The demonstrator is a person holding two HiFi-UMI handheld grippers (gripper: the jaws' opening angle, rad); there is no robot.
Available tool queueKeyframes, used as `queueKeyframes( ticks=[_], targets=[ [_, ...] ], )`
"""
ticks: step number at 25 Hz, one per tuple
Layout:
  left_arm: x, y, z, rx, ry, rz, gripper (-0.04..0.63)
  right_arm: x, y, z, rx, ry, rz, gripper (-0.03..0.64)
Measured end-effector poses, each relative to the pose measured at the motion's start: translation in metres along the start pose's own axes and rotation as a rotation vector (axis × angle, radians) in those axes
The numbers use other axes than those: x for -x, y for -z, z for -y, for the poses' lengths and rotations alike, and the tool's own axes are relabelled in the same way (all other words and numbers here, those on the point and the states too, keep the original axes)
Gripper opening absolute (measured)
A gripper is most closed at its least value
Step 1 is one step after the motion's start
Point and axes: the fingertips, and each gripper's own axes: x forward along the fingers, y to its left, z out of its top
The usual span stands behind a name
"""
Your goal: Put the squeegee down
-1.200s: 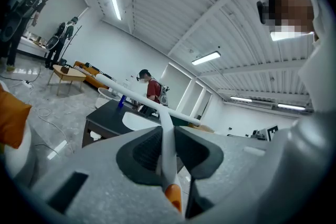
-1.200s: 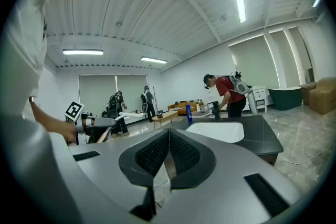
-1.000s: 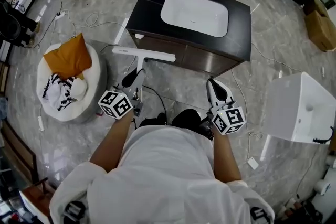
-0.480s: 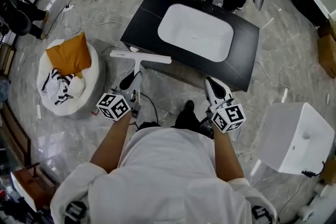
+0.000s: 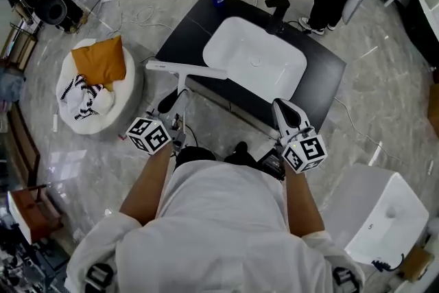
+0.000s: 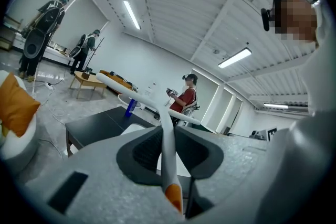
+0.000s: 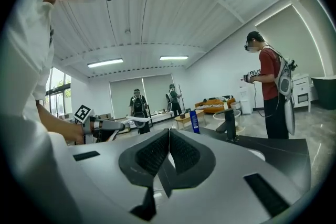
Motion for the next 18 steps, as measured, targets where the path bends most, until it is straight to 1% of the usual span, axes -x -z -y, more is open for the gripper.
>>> queueKeyframes(
  ticks=[3, 6, 9, 14, 18],
  targets=[
    [-0.013, 0.002, 0.003, 0.017, -0.016, -0.010, 0.084, -0.008, -0.002, 0.015, -0.006, -0.035, -0.004, 0.015],
    [-0.022, -0.002, 0.001, 0.012, -0.029, -0.015, 0.084, -0.018, -0.006, 0.024, -0.011, -0.055, 0.000, 0.015],
    [-0.031, -0.005, -0.005, 0.015, -0.033, -0.018, 0.084, -0.030, -0.001, 0.030, -0.015, -0.072, -0.022, 0.015],
    [-0.052, -0.011, -0.032, 0.030, -0.055, -0.052, 0.084, -0.057, 0.008, 0.037, -0.034, -0.078, -0.052, 0.015],
    [-0.077, -0.024, -0.061, 0.015, -0.053, -0.095, 0.084, -0.088, 0.012, 0.051, -0.041, -0.059, -0.077, 0.015]
  ],
)
